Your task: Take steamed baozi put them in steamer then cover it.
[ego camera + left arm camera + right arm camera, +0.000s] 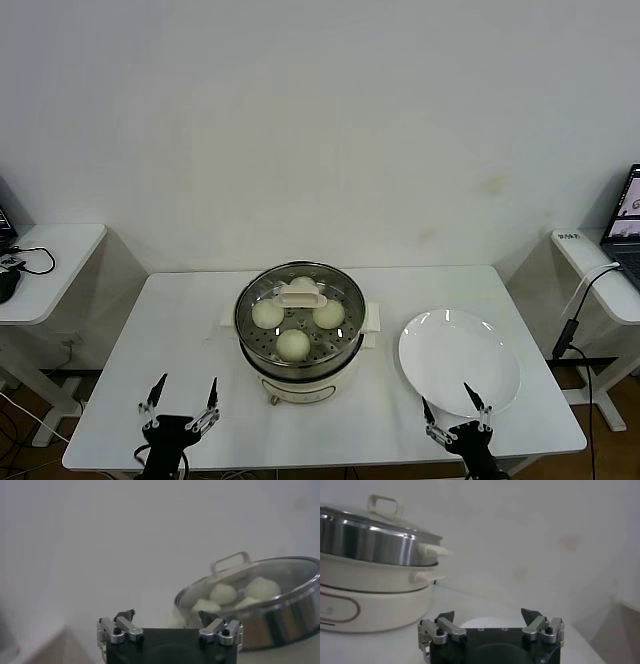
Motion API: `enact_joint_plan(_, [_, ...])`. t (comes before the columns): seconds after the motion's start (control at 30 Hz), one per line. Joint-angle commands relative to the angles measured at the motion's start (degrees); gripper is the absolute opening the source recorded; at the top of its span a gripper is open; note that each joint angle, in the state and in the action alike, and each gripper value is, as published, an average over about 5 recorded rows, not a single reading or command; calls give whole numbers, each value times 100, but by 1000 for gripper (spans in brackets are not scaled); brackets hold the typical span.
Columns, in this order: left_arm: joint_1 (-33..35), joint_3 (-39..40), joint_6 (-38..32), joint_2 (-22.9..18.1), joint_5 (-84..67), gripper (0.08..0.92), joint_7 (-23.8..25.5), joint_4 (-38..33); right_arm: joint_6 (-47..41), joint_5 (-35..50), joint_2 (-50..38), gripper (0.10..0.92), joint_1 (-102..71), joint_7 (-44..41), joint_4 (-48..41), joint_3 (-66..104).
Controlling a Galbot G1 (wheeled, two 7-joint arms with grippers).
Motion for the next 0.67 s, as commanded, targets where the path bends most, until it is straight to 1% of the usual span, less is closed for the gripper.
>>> enact_joint_plan(0.03, [657, -306, -403, -141, -1018, 823, -190, 56, -1021, 365, -163, 823, -335, 34, 484, -141])
enact_joint_plan(0.23, [756, -282, -445, -218, -999, 823, -191, 98, -1074, 368, -180, 823, -425, 7, 564, -218])
enact_joint_plan(0.67, [800, -266, -415, -190, -1006, 823, -93, 139, -941, 319, -160, 823, -478, -21, 596, -294])
